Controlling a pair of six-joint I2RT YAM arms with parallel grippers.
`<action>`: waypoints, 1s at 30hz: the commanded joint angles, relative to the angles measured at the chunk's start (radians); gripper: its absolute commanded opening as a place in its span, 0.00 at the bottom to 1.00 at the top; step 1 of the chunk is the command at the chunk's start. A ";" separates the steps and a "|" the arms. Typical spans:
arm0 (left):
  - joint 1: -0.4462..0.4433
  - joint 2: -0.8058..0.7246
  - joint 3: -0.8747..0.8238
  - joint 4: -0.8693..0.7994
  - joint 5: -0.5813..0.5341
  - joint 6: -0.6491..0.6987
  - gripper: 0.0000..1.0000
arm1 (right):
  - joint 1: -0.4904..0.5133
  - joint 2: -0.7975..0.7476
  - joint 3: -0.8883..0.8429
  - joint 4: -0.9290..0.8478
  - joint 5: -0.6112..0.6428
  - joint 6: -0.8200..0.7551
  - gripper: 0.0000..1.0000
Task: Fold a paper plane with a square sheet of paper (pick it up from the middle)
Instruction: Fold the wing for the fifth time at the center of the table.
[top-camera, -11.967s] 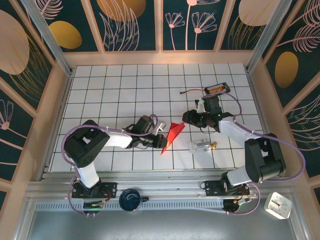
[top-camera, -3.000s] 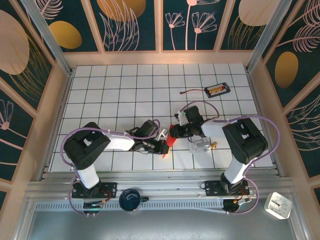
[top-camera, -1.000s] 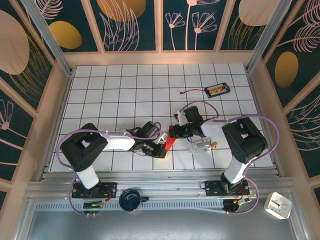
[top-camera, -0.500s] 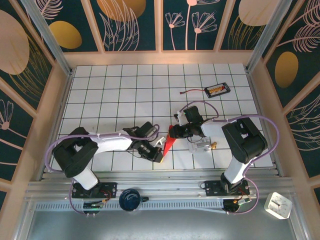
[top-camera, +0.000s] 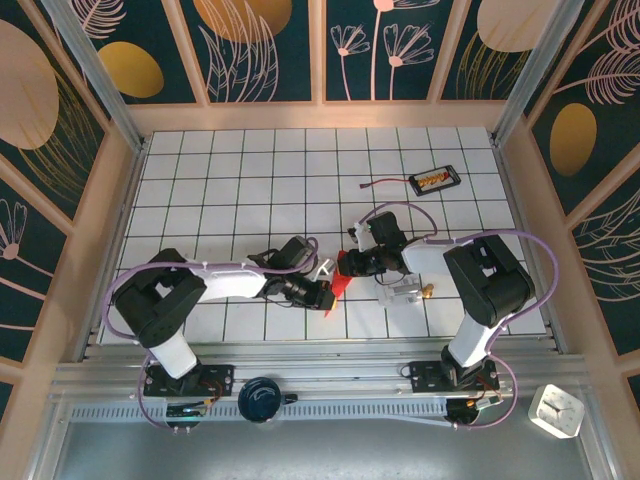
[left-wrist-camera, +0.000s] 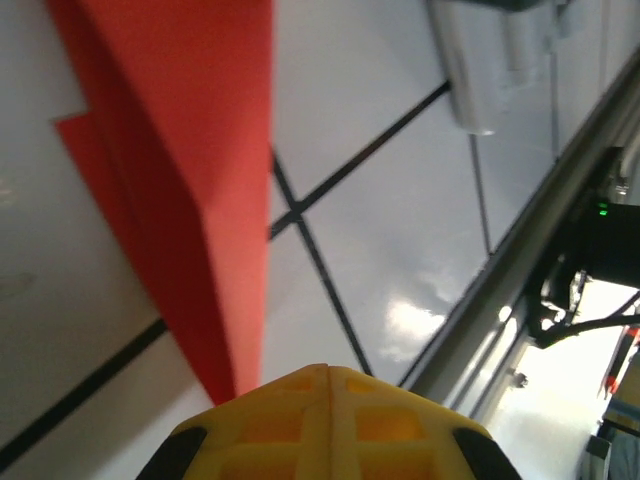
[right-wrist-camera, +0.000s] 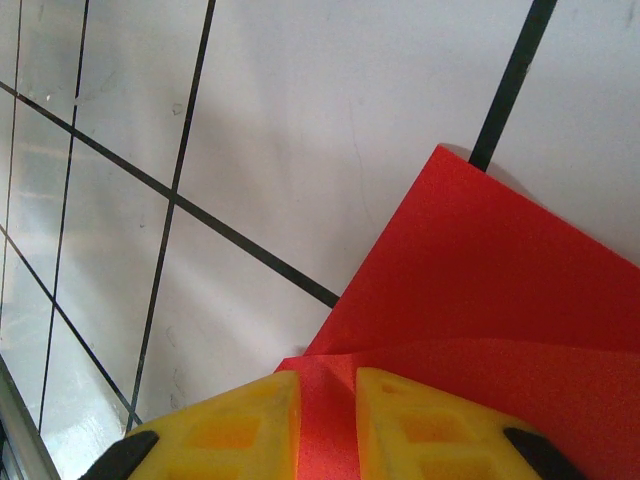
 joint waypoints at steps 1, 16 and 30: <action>0.007 0.037 0.019 0.020 -0.024 -0.005 0.00 | -0.014 0.051 -0.010 -0.070 0.085 -0.039 0.22; 0.009 0.082 0.002 -0.040 -0.045 0.022 0.00 | -0.014 0.046 -0.015 -0.070 0.086 -0.039 0.23; 0.033 0.076 -0.116 0.063 0.061 -0.077 0.00 | -0.015 0.045 0.032 -0.088 0.075 -0.041 0.24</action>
